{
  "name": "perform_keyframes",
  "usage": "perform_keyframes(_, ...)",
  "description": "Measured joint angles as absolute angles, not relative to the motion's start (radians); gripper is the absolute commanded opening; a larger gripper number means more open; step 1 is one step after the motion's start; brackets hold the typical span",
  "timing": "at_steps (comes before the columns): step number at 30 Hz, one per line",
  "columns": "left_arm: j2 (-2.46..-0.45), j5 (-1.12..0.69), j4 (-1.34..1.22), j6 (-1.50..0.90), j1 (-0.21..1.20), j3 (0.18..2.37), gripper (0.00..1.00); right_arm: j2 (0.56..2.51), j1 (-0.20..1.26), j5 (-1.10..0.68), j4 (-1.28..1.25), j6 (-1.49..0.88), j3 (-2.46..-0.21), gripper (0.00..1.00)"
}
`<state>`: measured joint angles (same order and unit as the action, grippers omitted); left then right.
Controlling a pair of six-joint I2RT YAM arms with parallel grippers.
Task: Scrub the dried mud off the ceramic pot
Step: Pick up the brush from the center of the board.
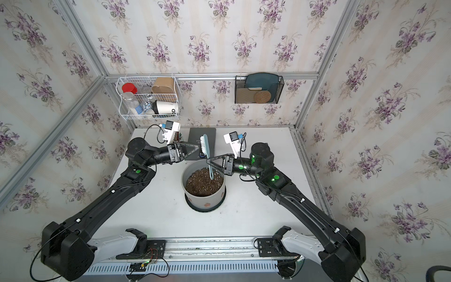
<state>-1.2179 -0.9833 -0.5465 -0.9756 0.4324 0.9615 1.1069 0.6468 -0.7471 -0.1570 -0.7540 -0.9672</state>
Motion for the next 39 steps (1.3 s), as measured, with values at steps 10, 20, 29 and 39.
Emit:
perform_keyframes(10,-1.279,-0.947,-0.556,-0.925,0.499,0.973,0.64,1.150,0.647,-0.823,-0.340,-0.881,-0.899,0.00)
perform_keyframes(20,-1.315,-0.924,-0.611,-1.011,0.500,0.974,0.00,1.182,0.645,-0.817,-0.455,-0.920,-0.845,0.00)
perform_keyframes(29,-1.256,-0.785,-0.451,-0.953,0.503,0.994,0.00,1.173,0.665,-0.730,-0.300,-0.883,-0.920,0.81)
perform_keyframes(39,-1.235,-0.437,0.050,-0.894,0.500,1.116,0.00,1.234,0.912,-0.057,0.257,-0.556,-1.216,0.72)
